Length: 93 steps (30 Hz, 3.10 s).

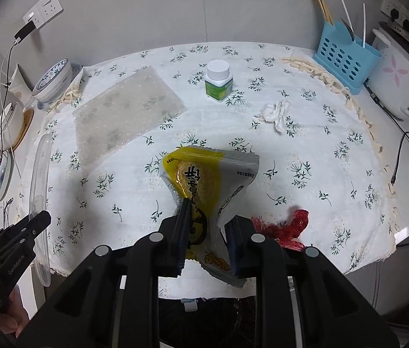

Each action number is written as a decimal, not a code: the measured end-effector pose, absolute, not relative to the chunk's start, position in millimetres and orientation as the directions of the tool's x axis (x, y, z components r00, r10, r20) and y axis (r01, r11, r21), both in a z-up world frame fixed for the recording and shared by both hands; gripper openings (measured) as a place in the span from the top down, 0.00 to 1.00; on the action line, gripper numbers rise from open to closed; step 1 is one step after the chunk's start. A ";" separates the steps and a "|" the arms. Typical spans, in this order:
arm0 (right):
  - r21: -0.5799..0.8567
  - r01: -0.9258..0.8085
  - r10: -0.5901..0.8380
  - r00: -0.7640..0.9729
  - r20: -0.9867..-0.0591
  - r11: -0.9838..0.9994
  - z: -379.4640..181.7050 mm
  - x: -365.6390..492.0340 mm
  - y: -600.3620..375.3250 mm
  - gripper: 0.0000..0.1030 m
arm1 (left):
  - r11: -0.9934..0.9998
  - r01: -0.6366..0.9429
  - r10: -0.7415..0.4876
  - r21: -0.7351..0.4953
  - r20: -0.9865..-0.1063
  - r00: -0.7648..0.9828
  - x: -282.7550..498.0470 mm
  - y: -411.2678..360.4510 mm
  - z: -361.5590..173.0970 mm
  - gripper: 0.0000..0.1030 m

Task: Collect trash
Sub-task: 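Lift the clear tube and yellow bag off the table, then carry the clear tube and yellow bag down over the trash bin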

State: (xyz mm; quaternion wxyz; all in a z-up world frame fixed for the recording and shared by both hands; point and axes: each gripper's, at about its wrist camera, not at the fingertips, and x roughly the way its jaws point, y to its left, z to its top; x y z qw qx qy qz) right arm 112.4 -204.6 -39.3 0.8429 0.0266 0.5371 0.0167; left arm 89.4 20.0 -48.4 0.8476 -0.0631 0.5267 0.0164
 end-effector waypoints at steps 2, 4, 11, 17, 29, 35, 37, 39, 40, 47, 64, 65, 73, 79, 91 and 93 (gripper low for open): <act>0.064 -0.002 0.059 0.428 -0.902 0.998 -37.0 106.5 -203.8 0.79 | 0.992 -0.091 -0.040 -0.090 -0.894 0.446 83.7 19.5 -47.6 0.74; 0.060 -0.007 0.057 0.436 -0.898 0.998 -34.6 99.6 -202.6 0.79 | 0.991 -0.092 -0.042 -0.093 -0.893 0.448 77.4 19.3 -47.1 0.74; 0.061 -0.019 0.063 0.457 -0.887 0.998 -26.8 75.2 -200.0 0.79 | 0.989 -0.098 -0.053 -0.111 -0.884 0.464 50.7 18.9 -43.2 0.74; 0.066 -0.035 0.075 0.472 -0.879 0.997 -20.7 54.5 -197.7 0.79 | 0.989 -0.080 -0.070 -0.121 -0.882 0.467 25.4 13.0 -42.4 0.74; 0.084 -0.067 0.106 0.482 -0.870 0.994 -14.0 7.4 -195.0 0.79 | 0.989 -0.072 -0.076 -0.125 -0.876 0.476 -19.5 1.8 -46.7 0.74; 0.081 -0.077 0.109 0.488 -0.866 0.994 -13.6 -13.2 -193.4 0.79 | 0.990 -0.057 -0.085 -0.127 -0.876 0.474 -39.9 -4.3 -48.2 0.74; 0.082 -0.081 0.111 0.488 -0.866 0.993 -14.7 -19.5 -192.7 0.79 | 0.991 -0.056 -0.083 -0.125 -0.875 0.477 -45.9 -5.1 -47.6 0.74; 0.075 -0.083 0.107 0.493 -0.864 0.994 -15.3 -25.0 -192.5 0.79 | 0.991 -0.054 -0.084 -0.125 -0.874 0.479 -52.0 -5.1 -46.6 0.74; 0.073 -0.085 0.106 0.493 -0.863 0.994 -15.9 -27.6 -192.6 0.79 | 0.990 -0.052 -0.087 -0.127 -0.873 0.479 -54.6 -4.5 -46.2 0.74; 0.082 -0.101 0.121 0.487 -0.865 0.992 -21.4 -42.0 -195.2 0.79 | 0.990 -0.038 -0.105 -0.137 -0.882 0.460 -75.6 -6.4 -53.8 0.74; 0.079 -0.122 0.124 0.433 -0.893 0.989 -62.1 -78.0 -198.3 0.79 | 0.992 0.007 -0.114 -0.122 -0.907 0.405 -107.7 -10.8 -95.7 0.74; 0.080 -0.124 0.126 0.424 -0.897 0.989 -66.5 -79.7 -197.8 0.79 | 0.993 0.006 -0.114 -0.121 -0.910 0.398 -109.3 -10.6 -100.1 0.74; 0.084 -0.150 0.135 0.369 -0.920 0.985 -103.8 -92.6 -195.6 0.79 | 0.992 0.005 -0.123 -0.129 -0.930 0.345 -120.1 -13.5 -131.4 0.74; 0.079 -0.165 0.132 0.343 -0.930 0.983 -135.5 -94.8 -197.0 0.79 | 0.996 0.012 -0.088 -0.089 -0.940 0.331 -120.7 -16.2 -159.9 0.74; 0.099 -0.149 0.134 0.247 -0.960 0.984 -208.1 -86.1 -203.0 0.79 | 0.992 0.071 -0.117 -0.100 -0.944 0.308 -111.4 -23.9 -207.2 0.74; 0.100 -0.144 0.132 0.238 -0.962 0.985 -216.2 -84.1 -203.9 0.79 | 0.991 0.083 -0.128 -0.108 -0.945 0.301 -109.4 -26.6 -214.8 0.74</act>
